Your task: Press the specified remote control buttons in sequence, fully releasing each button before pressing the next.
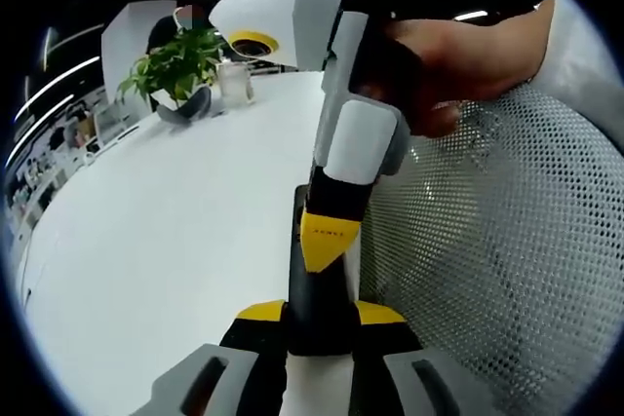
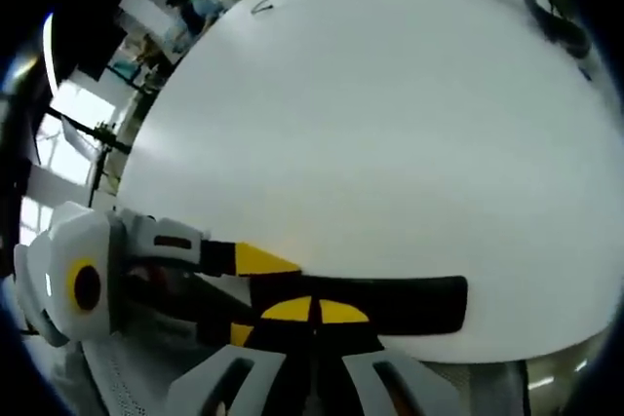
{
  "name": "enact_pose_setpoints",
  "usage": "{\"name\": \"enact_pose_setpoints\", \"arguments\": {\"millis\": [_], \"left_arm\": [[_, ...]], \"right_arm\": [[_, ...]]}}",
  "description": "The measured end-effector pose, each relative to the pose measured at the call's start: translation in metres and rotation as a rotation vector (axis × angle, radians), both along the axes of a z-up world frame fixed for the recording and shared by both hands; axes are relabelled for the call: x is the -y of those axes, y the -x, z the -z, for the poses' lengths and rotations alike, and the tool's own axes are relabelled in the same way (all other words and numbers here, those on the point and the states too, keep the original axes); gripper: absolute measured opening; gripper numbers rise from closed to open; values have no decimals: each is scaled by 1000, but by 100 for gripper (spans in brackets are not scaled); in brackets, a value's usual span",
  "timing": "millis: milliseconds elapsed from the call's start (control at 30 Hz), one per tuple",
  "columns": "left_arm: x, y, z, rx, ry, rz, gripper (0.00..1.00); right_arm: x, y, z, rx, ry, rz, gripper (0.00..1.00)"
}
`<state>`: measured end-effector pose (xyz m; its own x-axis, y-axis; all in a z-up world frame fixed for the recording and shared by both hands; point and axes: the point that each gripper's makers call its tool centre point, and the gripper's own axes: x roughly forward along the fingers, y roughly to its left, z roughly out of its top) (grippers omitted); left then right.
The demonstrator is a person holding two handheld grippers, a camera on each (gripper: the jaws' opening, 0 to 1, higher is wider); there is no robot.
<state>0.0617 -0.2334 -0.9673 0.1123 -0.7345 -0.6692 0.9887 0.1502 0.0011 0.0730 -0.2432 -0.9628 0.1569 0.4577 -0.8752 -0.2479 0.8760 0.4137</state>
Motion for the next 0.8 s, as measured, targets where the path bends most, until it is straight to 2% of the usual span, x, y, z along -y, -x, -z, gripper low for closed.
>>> {"name": "enact_pose_setpoints", "arguments": {"millis": [467,800], "left_arm": [[8,-2,-2,-4,-8,-45,26],[8,-2,-2,-9,-20,-55,26]], "right_arm": [[2,1,-3,-12,-40,53,0],[2,2,-4,-12,-39,41,0]]}}
